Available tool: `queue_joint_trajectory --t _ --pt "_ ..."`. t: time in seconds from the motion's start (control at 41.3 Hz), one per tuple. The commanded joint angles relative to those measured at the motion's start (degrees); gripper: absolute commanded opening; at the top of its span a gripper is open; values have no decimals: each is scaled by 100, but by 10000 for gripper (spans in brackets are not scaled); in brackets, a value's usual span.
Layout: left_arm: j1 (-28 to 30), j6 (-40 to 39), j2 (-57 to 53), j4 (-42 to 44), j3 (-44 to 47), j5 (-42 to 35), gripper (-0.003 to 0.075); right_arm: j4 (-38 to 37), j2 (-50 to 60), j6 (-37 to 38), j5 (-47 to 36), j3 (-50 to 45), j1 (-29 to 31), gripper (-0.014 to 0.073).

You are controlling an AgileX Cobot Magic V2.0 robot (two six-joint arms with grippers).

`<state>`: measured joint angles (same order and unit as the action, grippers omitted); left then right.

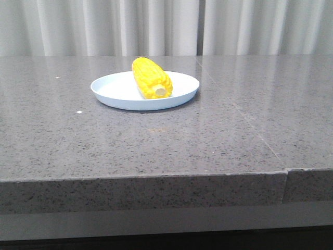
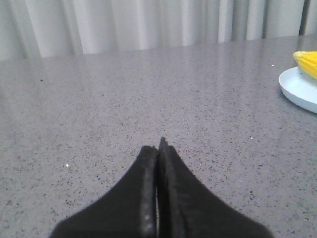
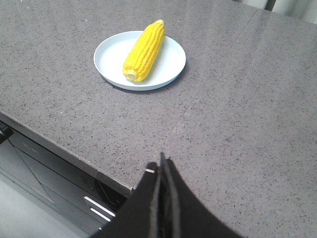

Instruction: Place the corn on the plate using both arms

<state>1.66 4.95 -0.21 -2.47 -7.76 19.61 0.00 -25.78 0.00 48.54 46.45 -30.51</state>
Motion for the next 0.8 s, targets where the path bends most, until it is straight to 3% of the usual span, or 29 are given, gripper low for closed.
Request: queue_joint_trajectory --t 0.0,0.339,0.775 --pt "-60 -242 -27 75 6 -680 -20 -60 -31 -53 -399 129 2 -68" --pt "-347 -251 -119 65 830 -1961 -20 -60 -31 -53 -398 129 2 -68" --pt "-334 -263 -119 -43 820 -1885 -20 -60 -31 -53 -398 129 2 -68"
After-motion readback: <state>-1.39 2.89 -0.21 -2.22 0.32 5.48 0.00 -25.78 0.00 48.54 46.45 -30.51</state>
